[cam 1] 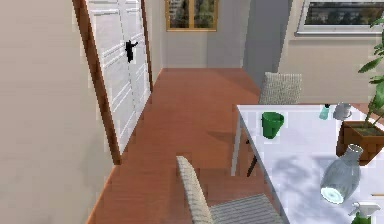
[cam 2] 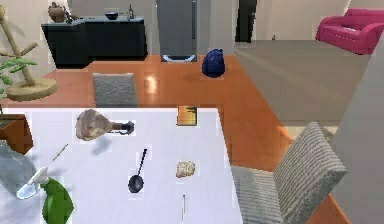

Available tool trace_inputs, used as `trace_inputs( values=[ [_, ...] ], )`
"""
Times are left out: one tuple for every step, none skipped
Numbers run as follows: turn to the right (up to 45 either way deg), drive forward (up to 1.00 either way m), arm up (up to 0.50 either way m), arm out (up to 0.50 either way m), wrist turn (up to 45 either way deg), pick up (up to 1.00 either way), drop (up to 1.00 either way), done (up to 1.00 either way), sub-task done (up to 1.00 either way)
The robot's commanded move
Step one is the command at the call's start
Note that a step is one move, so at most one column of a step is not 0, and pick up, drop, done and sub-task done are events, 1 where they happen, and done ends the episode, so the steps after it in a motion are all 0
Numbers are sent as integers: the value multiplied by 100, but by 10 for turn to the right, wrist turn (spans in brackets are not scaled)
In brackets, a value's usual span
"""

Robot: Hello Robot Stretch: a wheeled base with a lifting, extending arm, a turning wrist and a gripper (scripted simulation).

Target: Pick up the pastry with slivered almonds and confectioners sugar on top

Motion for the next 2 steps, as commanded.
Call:
trace_inputs(
  values=[
    [0, 0, 34, 0, 0, 0, 0, 0, 0],
    [0, 0, 0, 32, 0, 0, 0, 0, 0]
  ],
)
